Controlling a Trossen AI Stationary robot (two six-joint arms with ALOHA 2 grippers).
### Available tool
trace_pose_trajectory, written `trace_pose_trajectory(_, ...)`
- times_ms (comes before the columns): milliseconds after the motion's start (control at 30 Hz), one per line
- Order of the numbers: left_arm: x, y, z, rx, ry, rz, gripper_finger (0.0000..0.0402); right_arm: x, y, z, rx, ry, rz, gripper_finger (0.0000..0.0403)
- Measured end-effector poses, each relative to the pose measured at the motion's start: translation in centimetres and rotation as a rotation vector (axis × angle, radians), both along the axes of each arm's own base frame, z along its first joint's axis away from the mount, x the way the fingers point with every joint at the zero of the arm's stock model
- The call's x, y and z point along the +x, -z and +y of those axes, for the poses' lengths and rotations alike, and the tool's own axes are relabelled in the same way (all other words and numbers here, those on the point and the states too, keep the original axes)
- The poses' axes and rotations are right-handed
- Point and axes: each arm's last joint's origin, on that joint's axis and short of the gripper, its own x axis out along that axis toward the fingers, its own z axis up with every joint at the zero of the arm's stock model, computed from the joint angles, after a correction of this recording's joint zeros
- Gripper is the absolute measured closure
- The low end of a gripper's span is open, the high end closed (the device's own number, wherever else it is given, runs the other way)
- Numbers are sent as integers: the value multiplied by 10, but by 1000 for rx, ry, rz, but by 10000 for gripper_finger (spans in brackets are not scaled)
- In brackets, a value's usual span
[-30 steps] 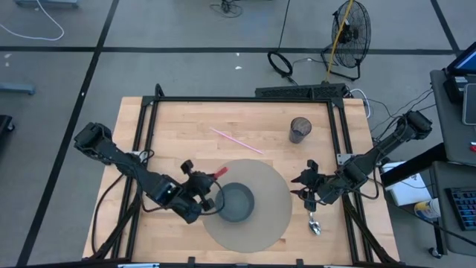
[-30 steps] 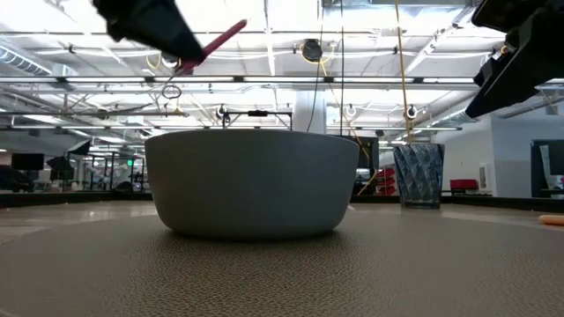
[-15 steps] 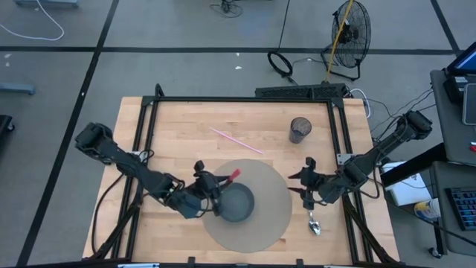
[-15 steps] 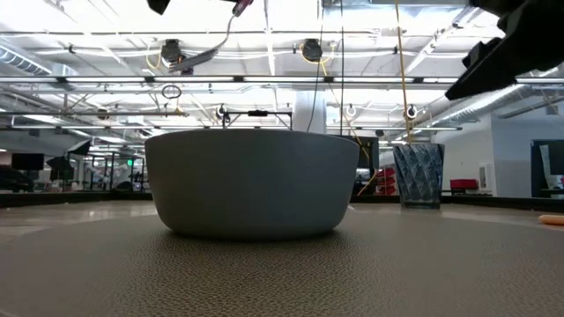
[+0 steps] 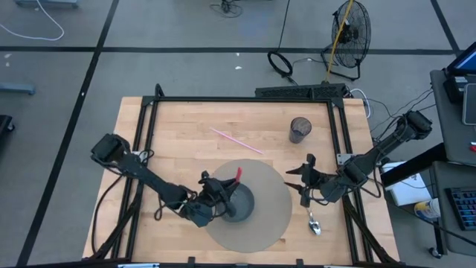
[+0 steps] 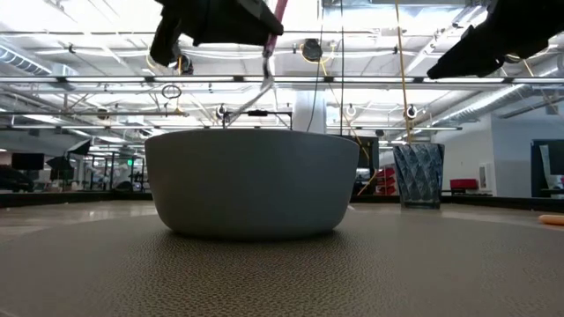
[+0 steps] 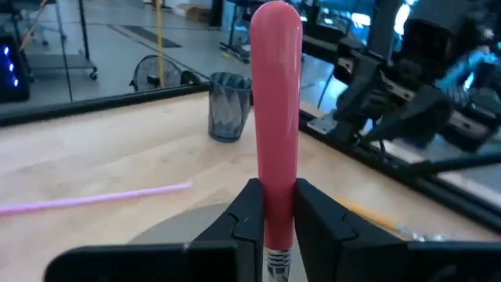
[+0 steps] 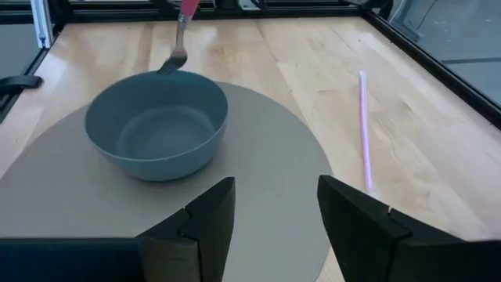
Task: Pick & Place Utensil
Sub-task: Put the red fork into the blue bowl on the brown placemat
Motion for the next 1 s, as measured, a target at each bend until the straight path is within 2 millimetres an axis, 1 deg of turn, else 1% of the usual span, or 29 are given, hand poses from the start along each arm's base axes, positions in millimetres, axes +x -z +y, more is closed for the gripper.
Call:
trace_pose_trajectory(100, 3, 11, -1, -23, -51, -33, 356, 0, 0, 0, 5, 1, -5, 222)
trace_pose_trajectory(267, 7, 31, -3, -105, -114, -96, 342, 1, -1, 1, 14, -1, -16, 222)
trace_pose_trajectory(367, 9, 42, -4, -127, -131, -105, 346, 1, -1, 1, 15, -2, -15, 222)
trace_pose_trajectory(500, 8, 44, -4, -138, -138, -109, 356, 1, -1, 1, 10, -7, -13, 222)
trace_pose_trajectory(667, 8, 45, -3, -135, -124, -89, 347, 1, -1, 1, 9, -9, -10, 222)
trace_pose_trajectory(1000, 2, 59, 4, -181, -150, -15, 351, 1, -1, 1, 6, -10, -10, 222)
